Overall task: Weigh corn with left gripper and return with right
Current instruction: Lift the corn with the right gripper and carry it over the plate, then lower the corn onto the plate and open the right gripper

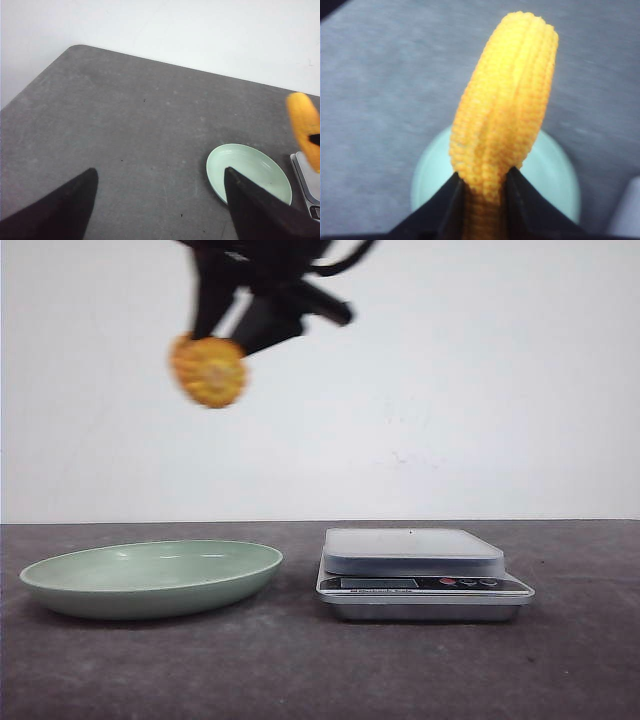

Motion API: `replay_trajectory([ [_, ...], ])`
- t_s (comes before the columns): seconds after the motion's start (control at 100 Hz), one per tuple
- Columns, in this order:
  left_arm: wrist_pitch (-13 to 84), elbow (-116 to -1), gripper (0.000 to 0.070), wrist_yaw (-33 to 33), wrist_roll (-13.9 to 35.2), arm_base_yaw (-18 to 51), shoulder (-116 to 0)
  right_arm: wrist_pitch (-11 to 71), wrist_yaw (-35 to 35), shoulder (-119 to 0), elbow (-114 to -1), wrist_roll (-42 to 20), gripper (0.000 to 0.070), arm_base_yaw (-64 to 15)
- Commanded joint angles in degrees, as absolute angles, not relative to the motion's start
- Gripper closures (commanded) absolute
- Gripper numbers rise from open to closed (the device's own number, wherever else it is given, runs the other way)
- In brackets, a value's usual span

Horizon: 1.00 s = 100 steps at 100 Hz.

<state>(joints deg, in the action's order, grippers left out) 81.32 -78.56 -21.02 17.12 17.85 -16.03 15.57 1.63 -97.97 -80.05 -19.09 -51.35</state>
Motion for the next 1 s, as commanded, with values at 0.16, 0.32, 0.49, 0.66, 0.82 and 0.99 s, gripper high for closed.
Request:
replay_trajectory([
  [0.16, 82.9, -79.2, 0.0225, -20.9, 17.2, 17.9, -16.1, 12.4, 3.2, -107.9, -82.9, -25.6, 0.0697, -53.8],
  [0.32, 82.9, -79.2, 0.0225, -20.9, 17.4, 17.9, -16.1, 11.8, 3.6, -113.2, -82.9, -28.7, 0.0697, -53.6],
  [0.49, 82.9, -79.2, 0.0225, -20.9, 17.4, 17.9, -16.1, 11.6, 3.2, -116.9, -82.9, -30.3, 0.0644, -53.5],
  [0.66, 83.0, -79.2, 0.0225, -20.9, 17.4, 17.9, -16.1, 10.5, 3.0, -117.4, -82.9, -30.5, 0.0125, -53.5],
  [0.82, 83.0, -79.2, 0.0225, -20.9, 17.3, 17.9, -16.1, 10.7, 2.8, -115.3, -82.9, -29.1, 0.012, -52.7],
  [0.99, 83.0, -79.0, 0.0225, -20.9, 17.3, 17.9, -16.1, 14.9, 3.1, -106.1, -82.9, -23.6, 0.0121, -49.0],
])
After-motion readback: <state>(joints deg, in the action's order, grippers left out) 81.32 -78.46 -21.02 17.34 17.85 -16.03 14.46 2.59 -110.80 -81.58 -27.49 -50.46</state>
